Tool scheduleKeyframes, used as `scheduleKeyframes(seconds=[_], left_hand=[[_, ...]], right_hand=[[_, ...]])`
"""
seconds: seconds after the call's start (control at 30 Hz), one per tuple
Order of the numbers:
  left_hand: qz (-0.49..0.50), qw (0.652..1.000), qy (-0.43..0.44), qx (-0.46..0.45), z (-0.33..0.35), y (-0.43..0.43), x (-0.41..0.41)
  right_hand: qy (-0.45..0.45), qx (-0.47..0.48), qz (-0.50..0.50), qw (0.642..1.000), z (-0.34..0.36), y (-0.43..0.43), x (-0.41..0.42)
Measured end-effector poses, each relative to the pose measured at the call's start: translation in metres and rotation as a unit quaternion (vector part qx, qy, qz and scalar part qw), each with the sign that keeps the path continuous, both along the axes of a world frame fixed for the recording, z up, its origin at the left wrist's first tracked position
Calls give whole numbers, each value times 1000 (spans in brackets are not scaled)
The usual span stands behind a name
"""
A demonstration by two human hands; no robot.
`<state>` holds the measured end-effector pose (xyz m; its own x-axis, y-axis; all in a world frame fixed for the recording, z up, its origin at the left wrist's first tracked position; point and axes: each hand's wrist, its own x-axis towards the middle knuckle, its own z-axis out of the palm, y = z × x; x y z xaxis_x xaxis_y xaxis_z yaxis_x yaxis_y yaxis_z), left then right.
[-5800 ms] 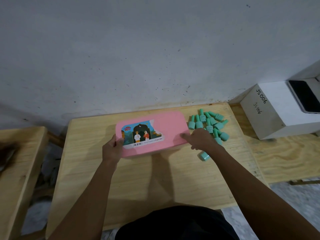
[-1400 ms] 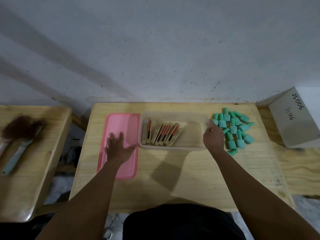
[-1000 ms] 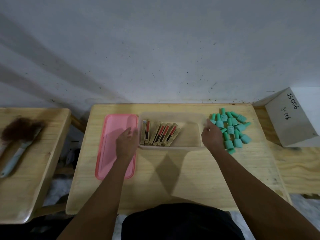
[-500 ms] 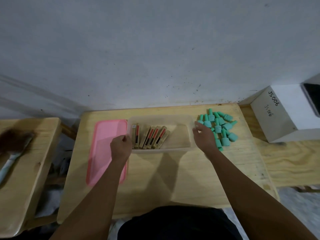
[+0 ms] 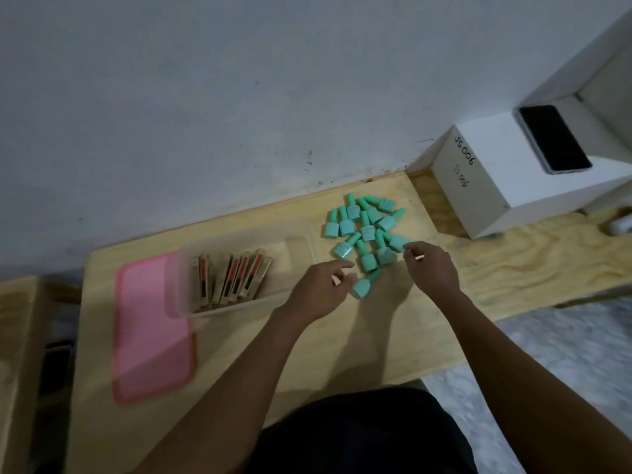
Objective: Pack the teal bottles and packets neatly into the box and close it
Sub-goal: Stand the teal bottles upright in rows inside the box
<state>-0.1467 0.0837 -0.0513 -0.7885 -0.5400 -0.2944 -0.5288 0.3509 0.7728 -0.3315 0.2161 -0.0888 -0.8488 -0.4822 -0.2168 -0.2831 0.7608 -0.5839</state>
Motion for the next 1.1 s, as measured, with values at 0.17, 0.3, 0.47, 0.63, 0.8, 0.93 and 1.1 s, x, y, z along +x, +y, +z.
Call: scheduleKeyframes(seconds=[0.17,0.3,0.47,0.63,0.8,0.93,1.1], left_hand=[[79,990,-111,41,-29,22,-57],[148,974,-169,14,-43,29,-81],[183,965,-184,-48,-51,31,-97],[214,959,-182,-42,-60,31,-108],[250,952,-173,-24,-62,33,-119],[257,955,-146,19,-57,32,-123],[283,948,-129,67,-50,29,-124]], right_hand=[[-8,72,77,994,-6,-10,-11],[22,121,149,981,-13,-20,-14],[-19,115,148,982,-25,-26,-16],[-100,51,143,983,-31,-20,-20],[-165,-33,93,981,-29,-5,-35],[-273,-79,104,953,-24,0,-46],[-326,-108,114,932,-21,0,-51]])
